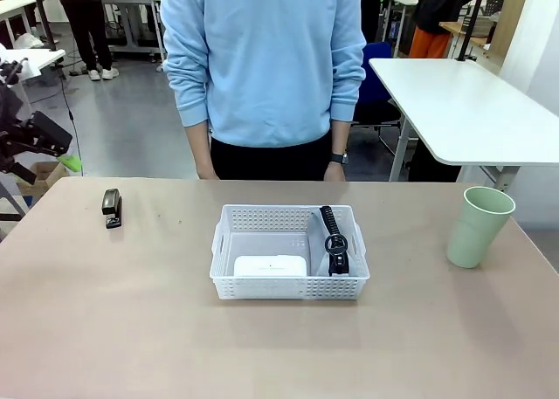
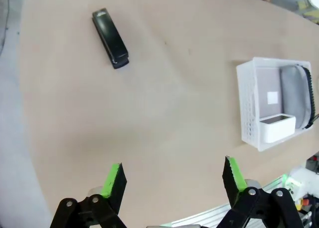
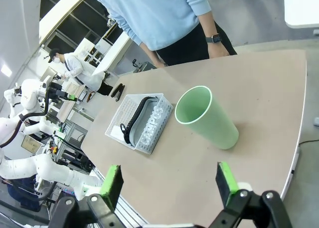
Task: Efficiently arrange items inside the basket to fit them all.
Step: Pick up the Stapler and place it inside the Organizing basket.
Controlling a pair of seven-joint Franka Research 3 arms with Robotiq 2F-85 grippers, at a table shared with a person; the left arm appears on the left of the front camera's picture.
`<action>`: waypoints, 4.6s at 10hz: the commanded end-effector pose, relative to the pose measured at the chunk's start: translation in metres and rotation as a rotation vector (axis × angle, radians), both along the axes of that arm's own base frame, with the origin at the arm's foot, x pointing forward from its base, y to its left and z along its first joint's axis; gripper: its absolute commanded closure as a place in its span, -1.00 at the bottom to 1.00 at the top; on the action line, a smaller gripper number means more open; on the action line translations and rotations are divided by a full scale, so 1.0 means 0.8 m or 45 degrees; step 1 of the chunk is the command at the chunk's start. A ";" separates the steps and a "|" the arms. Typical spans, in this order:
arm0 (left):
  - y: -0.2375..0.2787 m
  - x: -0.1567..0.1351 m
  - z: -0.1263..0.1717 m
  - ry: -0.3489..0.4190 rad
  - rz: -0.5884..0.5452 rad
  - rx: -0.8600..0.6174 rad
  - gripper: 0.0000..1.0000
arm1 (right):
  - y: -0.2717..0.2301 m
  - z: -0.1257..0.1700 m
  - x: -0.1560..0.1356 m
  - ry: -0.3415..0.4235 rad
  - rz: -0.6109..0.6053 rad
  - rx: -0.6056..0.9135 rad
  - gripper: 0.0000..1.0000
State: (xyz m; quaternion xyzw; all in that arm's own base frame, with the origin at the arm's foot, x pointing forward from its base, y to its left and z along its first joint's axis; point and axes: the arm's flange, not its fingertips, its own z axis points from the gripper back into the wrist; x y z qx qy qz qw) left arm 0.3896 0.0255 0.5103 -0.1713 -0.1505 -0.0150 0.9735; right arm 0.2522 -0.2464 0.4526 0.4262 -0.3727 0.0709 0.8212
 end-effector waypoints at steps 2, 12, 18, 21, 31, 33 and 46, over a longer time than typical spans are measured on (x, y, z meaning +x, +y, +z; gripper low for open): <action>-0.013 0.031 -0.003 -0.008 -0.021 0.195 -1.00 | -0.001 0.002 0.001 -0.046 0.005 0.006 -1.00; -0.028 0.230 -0.162 0.233 0.159 0.295 -1.00 | -0.001 0.002 0.001 -0.046 0.005 0.006 -1.00; -0.033 0.253 -0.226 0.381 0.226 0.302 -1.00 | -0.001 0.002 0.001 -0.046 0.005 0.006 -1.00; -0.024 0.254 -0.235 0.494 0.410 0.239 -1.00 | -0.001 0.002 0.001 -0.046 0.005 0.006 -1.00; -0.036 0.264 -0.247 0.453 0.390 0.321 -1.00 | -0.001 0.002 0.001 -0.046 0.005 0.006 -1.00; -0.036 0.267 -0.250 0.442 0.406 0.351 -1.00 | -0.001 0.002 0.001 -0.046 0.005 0.006 -1.00; -0.030 0.269 -0.248 0.422 0.413 0.396 1.00 | -0.001 0.002 0.001 -0.046 0.005 0.006 -1.00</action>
